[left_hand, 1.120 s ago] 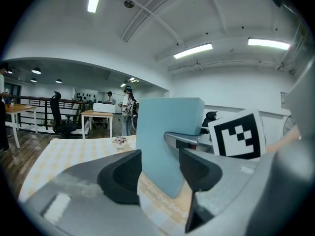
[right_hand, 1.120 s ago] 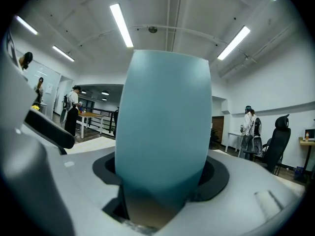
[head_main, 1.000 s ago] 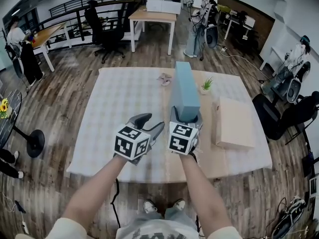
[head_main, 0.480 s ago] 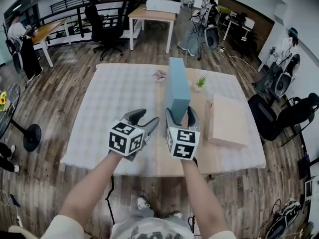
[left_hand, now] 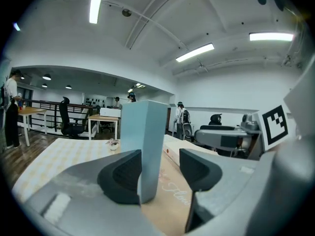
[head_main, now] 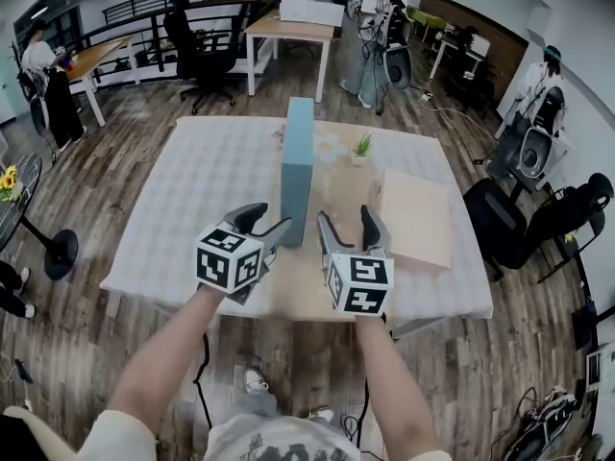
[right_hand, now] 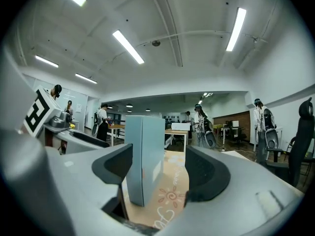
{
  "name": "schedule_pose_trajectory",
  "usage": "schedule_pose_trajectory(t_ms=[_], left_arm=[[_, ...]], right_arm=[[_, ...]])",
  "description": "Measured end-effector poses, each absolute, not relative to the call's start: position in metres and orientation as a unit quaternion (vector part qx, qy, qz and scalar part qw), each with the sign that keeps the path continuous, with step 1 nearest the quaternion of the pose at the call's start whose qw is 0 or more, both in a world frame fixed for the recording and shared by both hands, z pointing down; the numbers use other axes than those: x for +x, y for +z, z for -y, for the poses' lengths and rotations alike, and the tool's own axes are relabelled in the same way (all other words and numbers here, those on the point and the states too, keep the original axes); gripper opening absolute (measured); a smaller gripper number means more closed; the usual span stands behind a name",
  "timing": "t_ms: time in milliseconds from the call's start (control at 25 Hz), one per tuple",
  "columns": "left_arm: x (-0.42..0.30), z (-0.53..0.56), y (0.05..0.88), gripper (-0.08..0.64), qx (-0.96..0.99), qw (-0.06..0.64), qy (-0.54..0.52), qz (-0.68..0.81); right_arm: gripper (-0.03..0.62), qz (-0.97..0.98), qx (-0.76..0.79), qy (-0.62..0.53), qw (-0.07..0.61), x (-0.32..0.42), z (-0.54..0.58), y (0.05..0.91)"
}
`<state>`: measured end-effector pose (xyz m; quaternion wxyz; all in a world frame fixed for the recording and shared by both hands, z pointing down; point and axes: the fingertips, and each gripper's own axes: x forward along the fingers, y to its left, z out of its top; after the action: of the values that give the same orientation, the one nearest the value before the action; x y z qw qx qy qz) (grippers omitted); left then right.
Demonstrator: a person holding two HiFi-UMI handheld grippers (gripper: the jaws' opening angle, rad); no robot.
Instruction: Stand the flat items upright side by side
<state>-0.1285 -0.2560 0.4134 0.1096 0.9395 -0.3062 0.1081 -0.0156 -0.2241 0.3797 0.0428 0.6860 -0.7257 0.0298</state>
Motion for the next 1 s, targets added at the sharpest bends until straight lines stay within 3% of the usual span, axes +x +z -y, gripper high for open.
schedule_pose_trajectory(t_ms=[520,1000], left_arm=[[0.021,0.178,0.401,0.239,0.950,0.096,0.113,0.273],[0.133,0.226,0.418,0.239,0.953,0.111,0.139,0.246]], right_arm=[[0.334,0.723,0.684,0.081,0.057,0.134,0.136,0.387],[0.334,0.709,0.691,0.124,0.068,0.251,0.156,0.409]])
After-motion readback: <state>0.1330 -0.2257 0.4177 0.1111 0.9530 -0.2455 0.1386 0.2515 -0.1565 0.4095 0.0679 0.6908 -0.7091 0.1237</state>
